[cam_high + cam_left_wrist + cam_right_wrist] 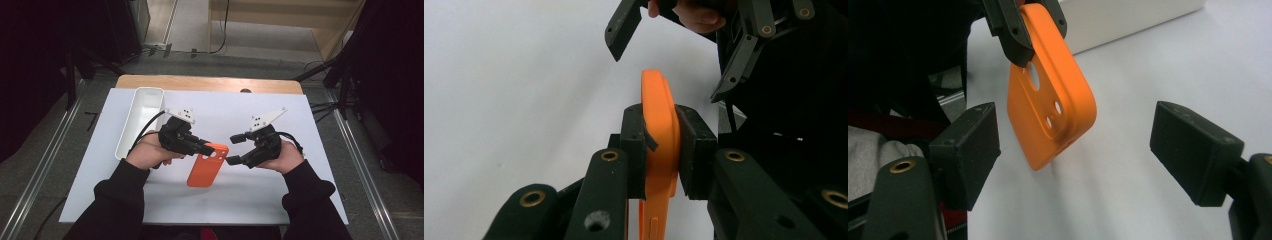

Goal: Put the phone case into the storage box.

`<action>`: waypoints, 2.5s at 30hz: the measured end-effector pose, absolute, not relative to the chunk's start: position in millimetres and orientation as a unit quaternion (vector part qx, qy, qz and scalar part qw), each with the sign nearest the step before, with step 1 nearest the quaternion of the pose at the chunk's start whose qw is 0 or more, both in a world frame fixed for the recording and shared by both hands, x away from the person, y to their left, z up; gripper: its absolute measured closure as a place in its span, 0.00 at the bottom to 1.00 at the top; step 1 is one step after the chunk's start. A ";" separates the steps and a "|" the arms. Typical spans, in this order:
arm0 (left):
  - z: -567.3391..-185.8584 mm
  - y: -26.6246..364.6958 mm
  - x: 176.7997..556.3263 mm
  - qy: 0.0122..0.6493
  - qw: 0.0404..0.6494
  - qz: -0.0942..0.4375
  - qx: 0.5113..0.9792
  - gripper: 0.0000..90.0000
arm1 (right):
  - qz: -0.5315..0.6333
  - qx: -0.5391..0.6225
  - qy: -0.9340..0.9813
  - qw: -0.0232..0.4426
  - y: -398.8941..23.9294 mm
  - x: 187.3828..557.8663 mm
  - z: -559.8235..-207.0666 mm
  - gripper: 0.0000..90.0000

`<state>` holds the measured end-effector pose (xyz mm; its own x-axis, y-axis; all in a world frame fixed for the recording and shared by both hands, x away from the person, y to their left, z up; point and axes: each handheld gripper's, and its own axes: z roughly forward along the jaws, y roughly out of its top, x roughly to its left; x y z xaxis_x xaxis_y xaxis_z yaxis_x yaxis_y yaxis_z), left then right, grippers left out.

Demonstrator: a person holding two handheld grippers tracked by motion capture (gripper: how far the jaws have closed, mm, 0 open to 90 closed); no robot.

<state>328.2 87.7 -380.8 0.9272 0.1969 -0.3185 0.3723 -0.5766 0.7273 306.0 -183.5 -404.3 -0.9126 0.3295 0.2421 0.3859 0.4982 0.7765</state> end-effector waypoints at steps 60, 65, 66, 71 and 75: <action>-388.9 77.1 328.9 0.105 0.422 -0.138 0.890 0.82 | -0.456 -0.147 -0.869 0.125 -176.7 311.8 -417.3 0.82; -387.9 78.0 328.8 0.104 0.427 -0.138 0.888 0.81 | -0.457 -0.157 -0.866 0.132 -176.6 310.6 -413.5 0.83; -388.0 77.7 328.9 0.108 0.426 -0.137 0.888 0.80 | -0.456 -0.156 -0.867 0.130 -176.5 310.5 -413.3 0.83; -388.3 76.6 329.7 0.122 0.425 -0.139 0.886 0.65 | -0.452 -0.160 -0.867 0.136 -176.2 309.5 -412.7 0.83; -387.3 77.7 331.0 0.123 0.438 -0.126 0.882 0.47 | -0.446 -0.163 -0.869 0.135 -173.8 308.1 -410.2 0.83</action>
<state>331.0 77.7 -387.3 0.9381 0.1058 -0.3297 0.3267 -0.5860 0.7415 308.1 -173.8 -410.2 -0.9100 0.1631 0.3813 0.4049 0.5480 0.7319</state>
